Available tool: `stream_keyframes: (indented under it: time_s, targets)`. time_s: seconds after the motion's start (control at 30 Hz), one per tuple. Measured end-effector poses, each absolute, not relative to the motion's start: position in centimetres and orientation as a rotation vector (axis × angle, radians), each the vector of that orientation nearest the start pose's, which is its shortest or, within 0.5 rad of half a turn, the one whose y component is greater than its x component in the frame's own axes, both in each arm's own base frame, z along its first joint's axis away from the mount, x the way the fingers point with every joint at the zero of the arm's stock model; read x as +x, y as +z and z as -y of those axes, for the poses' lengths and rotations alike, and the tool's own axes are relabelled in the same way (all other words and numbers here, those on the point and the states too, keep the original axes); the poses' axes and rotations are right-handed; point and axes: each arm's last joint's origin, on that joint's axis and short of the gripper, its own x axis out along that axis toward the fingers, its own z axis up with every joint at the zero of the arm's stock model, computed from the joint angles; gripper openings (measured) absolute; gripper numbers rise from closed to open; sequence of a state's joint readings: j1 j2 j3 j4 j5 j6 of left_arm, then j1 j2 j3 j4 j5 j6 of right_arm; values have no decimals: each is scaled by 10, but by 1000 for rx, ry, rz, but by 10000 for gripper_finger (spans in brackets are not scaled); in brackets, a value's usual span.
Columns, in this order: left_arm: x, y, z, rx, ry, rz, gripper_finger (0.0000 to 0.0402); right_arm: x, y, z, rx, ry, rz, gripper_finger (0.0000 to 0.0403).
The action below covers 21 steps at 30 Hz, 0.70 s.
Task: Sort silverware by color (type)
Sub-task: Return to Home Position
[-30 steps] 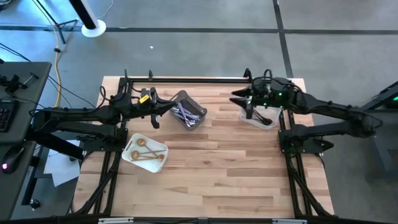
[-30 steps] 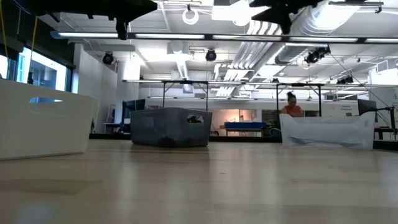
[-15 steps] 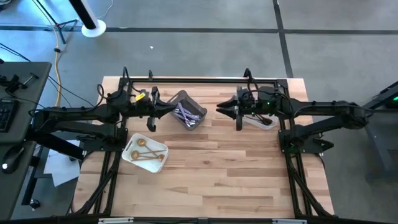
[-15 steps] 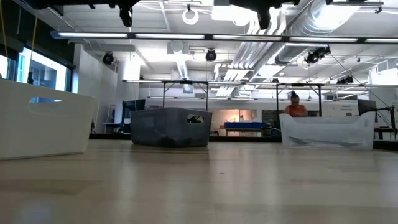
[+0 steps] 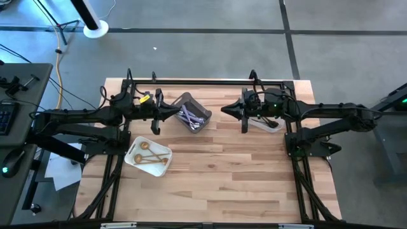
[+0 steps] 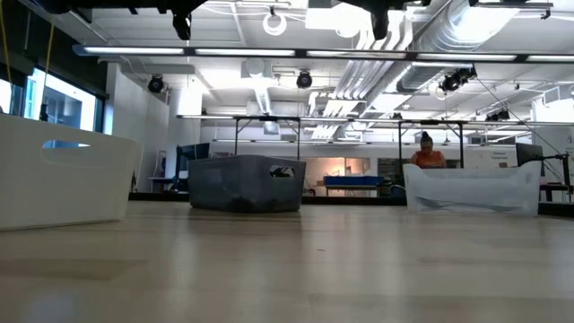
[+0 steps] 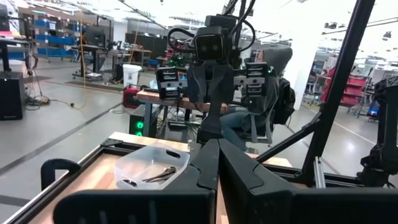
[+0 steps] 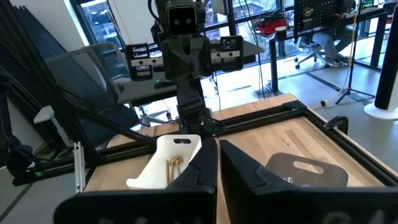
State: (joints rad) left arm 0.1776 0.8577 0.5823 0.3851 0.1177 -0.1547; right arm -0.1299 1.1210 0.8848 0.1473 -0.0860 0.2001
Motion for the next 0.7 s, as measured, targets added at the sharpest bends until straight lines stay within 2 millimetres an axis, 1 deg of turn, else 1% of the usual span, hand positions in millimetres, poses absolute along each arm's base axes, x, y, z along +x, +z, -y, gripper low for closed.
stream_keyframes:
  time_s: [0.7]
  targets:
    - [193, 305, -31, -137, 49, 113, 0, 252, 334, 29, 186, -13, -87, 0]
